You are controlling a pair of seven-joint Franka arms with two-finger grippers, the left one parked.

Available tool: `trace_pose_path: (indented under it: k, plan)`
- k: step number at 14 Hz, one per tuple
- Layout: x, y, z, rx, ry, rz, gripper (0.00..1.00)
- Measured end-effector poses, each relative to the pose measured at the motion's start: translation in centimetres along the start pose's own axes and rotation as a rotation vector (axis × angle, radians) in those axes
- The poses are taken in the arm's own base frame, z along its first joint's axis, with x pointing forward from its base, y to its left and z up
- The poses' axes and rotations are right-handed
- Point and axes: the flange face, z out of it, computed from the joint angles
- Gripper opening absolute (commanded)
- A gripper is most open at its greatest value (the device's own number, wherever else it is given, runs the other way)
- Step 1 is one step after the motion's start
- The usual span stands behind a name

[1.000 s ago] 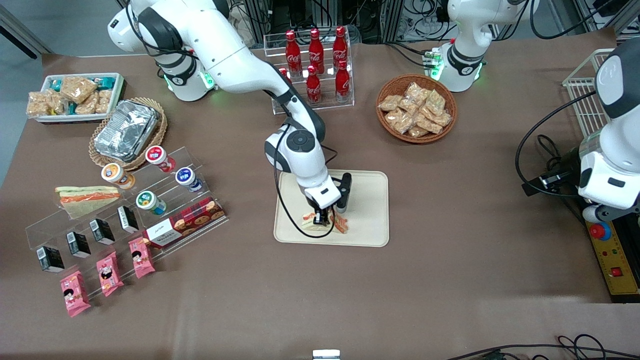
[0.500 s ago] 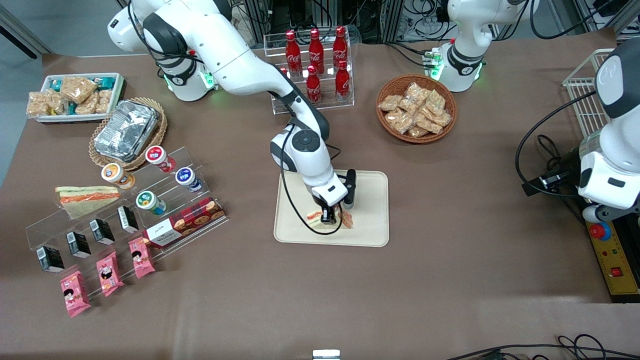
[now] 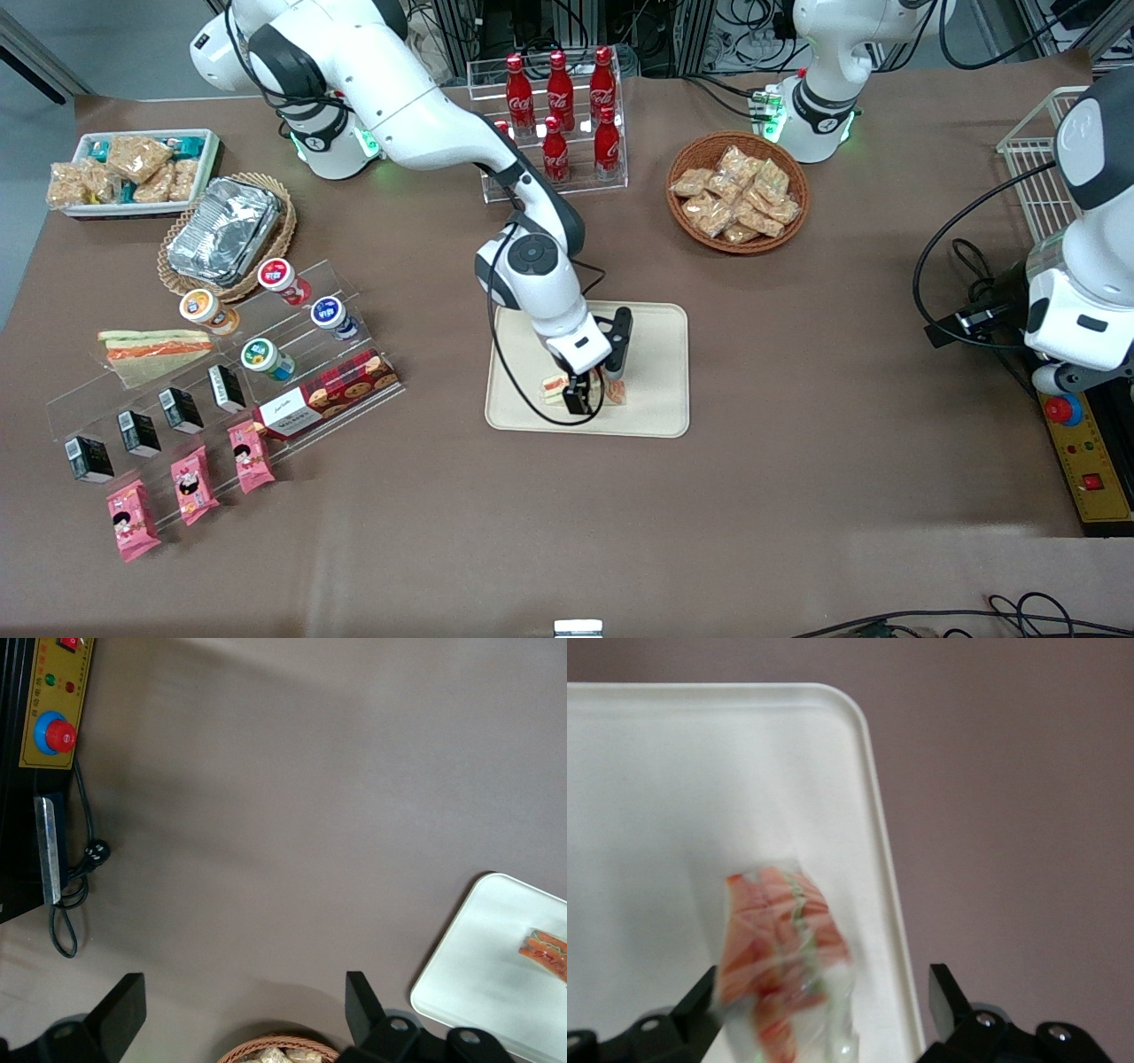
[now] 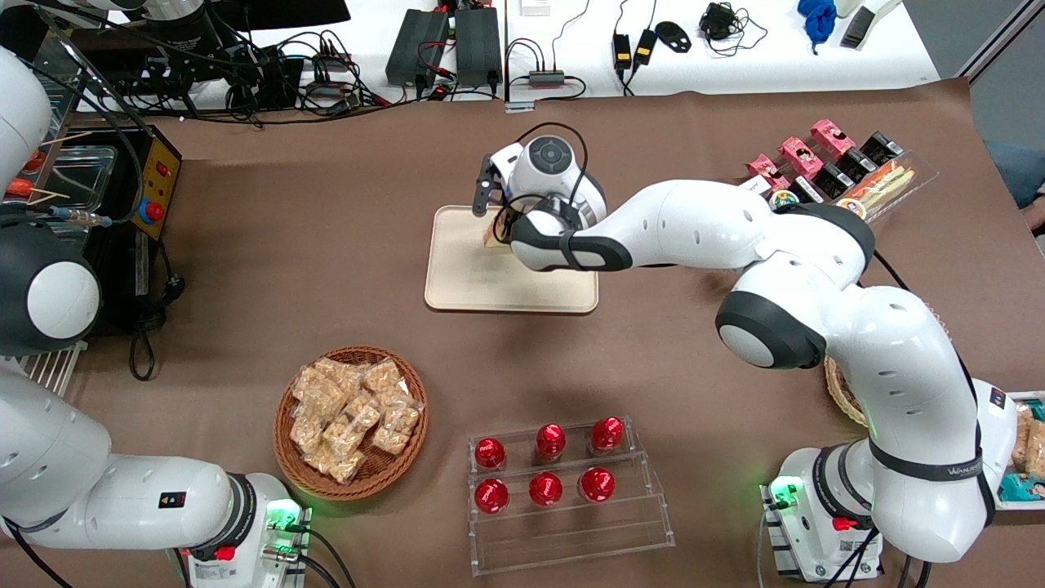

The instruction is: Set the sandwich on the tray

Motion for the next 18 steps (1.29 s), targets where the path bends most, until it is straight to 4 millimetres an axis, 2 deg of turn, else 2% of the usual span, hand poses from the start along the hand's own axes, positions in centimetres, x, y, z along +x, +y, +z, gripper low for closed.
trace_pose_path:
  k: [3, 5, 7, 9, 11, 13, 16, 18]
  plan:
    - [0.2, 2.2, -3.0, 0.017, -0.016, 0.036, 0.99]
    - [-0.1, 4.5, -6.8, 0.058, -0.043, 0.088, 0.99]
    - [-1.4, 7.3, -10.8, 0.118, -0.071, 0.164, 0.99]
    - [-3.6, 10.3, -14.1, 0.149, -0.093, 0.239, 0.99]
    - [-7.1, 14.3, -16.5, 0.144, -0.116, 0.362, 0.99]
    - [-11.8, 18.5, -18.4, 0.133, -0.142, 0.512, 0.99]
    - [-20.3, 24.0, -20.9, 0.125, -0.202, 0.760, 0.99]
    - [-27.0, 27.2, -22.8, 0.108, -0.222, 0.888, 0.99]
